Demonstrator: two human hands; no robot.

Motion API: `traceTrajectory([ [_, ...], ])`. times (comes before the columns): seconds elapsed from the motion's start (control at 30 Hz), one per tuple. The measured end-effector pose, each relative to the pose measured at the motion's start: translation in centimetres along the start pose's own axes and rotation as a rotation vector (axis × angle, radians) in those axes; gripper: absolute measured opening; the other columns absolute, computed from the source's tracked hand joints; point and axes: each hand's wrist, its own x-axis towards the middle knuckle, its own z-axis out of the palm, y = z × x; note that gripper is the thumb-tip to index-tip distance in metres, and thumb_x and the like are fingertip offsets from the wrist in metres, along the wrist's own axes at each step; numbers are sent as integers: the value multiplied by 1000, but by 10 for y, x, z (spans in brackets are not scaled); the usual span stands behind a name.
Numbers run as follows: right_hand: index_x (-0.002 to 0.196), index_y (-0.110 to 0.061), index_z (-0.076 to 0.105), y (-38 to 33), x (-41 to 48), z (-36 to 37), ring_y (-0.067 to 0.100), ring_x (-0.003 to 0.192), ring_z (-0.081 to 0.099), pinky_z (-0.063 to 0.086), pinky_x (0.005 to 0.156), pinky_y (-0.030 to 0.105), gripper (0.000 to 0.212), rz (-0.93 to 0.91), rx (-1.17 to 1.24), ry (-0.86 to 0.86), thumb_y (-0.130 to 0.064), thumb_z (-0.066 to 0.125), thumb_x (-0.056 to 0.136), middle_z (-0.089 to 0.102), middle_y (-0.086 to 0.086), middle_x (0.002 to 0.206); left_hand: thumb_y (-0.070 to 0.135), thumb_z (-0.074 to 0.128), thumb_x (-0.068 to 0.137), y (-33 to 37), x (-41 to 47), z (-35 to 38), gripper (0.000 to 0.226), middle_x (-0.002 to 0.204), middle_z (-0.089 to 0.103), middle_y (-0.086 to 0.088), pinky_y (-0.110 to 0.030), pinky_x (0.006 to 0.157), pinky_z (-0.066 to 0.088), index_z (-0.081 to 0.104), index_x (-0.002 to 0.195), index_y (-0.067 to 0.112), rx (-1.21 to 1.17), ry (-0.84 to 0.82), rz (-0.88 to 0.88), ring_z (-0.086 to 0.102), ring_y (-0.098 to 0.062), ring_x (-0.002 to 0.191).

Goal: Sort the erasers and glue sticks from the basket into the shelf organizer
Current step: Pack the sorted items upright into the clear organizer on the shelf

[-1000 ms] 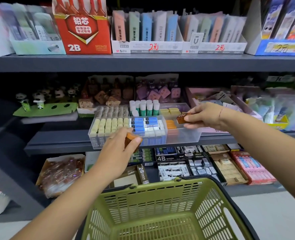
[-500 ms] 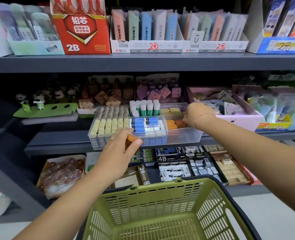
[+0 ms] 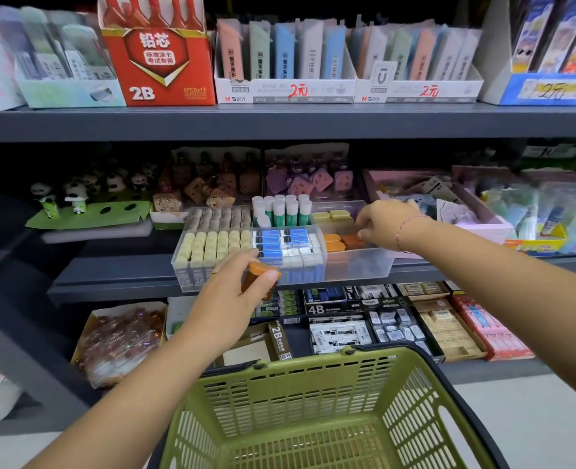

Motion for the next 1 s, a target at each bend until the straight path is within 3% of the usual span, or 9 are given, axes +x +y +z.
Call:
traceTrajectory([
  [0.1, 101, -23, 67, -10, -17, -11, 12, 92, 61, 41, 95, 34, 13, -73, 338, 208, -24, 59, 91, 65, -7, 90, 44, 61, 85, 9, -2, -1, 20, 127, 52, 17, -28, 106, 33, 64, 101, 32, -135, 118, 45, 44, -6, 123],
  [0.17, 95, -20, 68, -28, -41, -20, -1, 75, 60, 50, 81, 23, 11, -237, 830, 110, -14, 68, 86, 66, -6, 85, 36, 68, 83, 18, -4, -3, 14, 106, 63, 8, -23, 91, 45, 67, 96, 35, -251, 140, 55, 56, -12, 102],
  [0.23, 100, -21, 65, -45, -65, -21, 2, 80, 60, 51, 81, 20, 24, -401, 1071, -61, -8, 72, 82, 68, 1, 98, 28, 70, 83, 26, -6, -3, 14, 94, 69, 6, -23, 78, 51, 69, 94, 36, -382, 105, 59, 60, -15, 89],
  [0.33, 114, -21, 60, -58, -82, -19, 8, 85, 59, 51, 76, 21, 39, -538, 1070, -115, -6, 73, 81, 64, -1, 100, 28, 66, 85, 31, -9, -2, 16, 92, 72, 15, -29, 83, 51, 69, 95, 40, -484, 56, 28, 65, -7, 86],
  [0.43, 120, -18, 57, -55, -84, -19, 17, 84, 61, 53, 79, 30, 39, -540, 1159, -112, -2, 66, 86, 64, 14, 98, 33, 59, 89, 33, -11, -2, 25, 100, 73, 7, -37, 86, 54, 67, 113, 31, -586, -4, -68, 68, -10, 90],
  [0.57, 120, -15, 57, -57, -89, -11, 10, 67, 59, 52, 69, 20, 45, -579, 1267, -176, 6, 66, 82, 57, 9, 82, 30, 62, 76, 37, -12, -1, 49, 93, 74, -5, -23, 70, 56, 61, 120, 9, -881, -78, -215, 67, -10, 77],
  [0.77, 98, -23, 67, -53, -90, -8, 16, 62, 38, 33, 59, 23, 34, -553, 1105, -54, -33, 78, 67, 44, 6, 67, 22, 47, 97, 49, -21, 6, 28, 100, 73, -15, -28, 77, 58, 62, 112, 3, -936, -189, -285, 71, -16, 86],
  [0.9, 79, -24, 65, -24, -67, -21, 3, 60, 43, 35, 61, 16, 26, -349, 897, 349, -44, 76, 65, 49, -8, 69, 40, 36, 100, 40, -15, -2, 28, 125, 61, 11, -25, 96, 44, 54, 121, 33, -285, -65, -59, 56, -4, 114],
  [1.0, 87, -17, 66, 9, -38, -26, 12, 76, 57, 46, 74, 27, 28, -174, 504, 363, -37, 79, 72, 57, -6, 81, 46, 34, 98, 14, -4, -10, 47, 153, 30, 13, -35, 117, 20, 35, 144, 35, 233, 46, 86, 21, -8, 142],
])
